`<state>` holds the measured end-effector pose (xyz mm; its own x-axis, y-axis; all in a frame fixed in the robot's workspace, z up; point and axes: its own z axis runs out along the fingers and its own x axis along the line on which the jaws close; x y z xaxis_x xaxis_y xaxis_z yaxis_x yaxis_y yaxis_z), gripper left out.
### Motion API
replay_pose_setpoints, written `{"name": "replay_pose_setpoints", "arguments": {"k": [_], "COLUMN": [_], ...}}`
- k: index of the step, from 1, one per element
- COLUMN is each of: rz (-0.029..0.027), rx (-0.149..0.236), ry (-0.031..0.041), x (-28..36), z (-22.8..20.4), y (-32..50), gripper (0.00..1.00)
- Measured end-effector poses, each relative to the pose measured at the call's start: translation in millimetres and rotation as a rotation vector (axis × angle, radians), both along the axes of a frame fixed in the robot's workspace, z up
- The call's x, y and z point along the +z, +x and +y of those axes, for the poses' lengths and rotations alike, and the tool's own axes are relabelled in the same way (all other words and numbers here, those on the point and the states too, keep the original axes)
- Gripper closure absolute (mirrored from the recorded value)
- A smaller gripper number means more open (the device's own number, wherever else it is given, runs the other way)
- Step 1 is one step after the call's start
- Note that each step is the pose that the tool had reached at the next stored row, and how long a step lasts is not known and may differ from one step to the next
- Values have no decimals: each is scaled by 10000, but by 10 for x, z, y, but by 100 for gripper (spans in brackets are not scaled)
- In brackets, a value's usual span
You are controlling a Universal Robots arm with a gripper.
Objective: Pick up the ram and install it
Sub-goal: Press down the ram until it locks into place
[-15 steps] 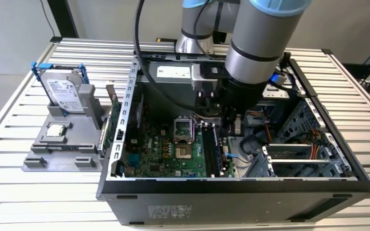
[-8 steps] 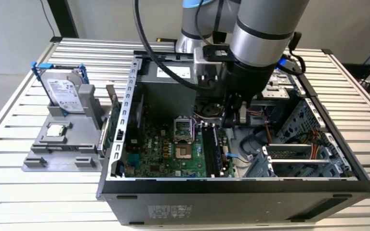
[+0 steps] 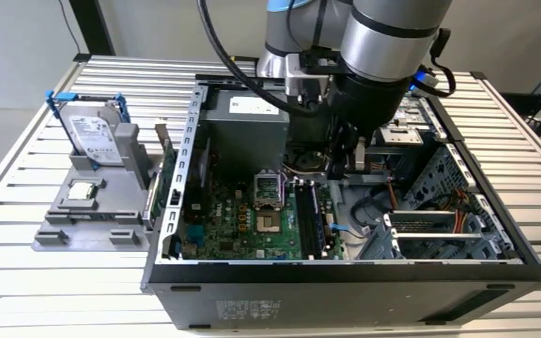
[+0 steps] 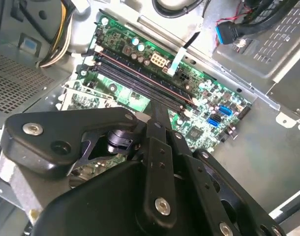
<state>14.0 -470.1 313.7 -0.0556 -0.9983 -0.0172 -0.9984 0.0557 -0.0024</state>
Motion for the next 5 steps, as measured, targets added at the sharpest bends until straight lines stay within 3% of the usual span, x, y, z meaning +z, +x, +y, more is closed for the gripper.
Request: {"name": "replay_pose_setpoints", "arguments": {"k": [5], "rz": [0], "rx": [-1], "ry": [-7], "x": [0], "z": [0], "y": [-1], "gripper": [100]}}
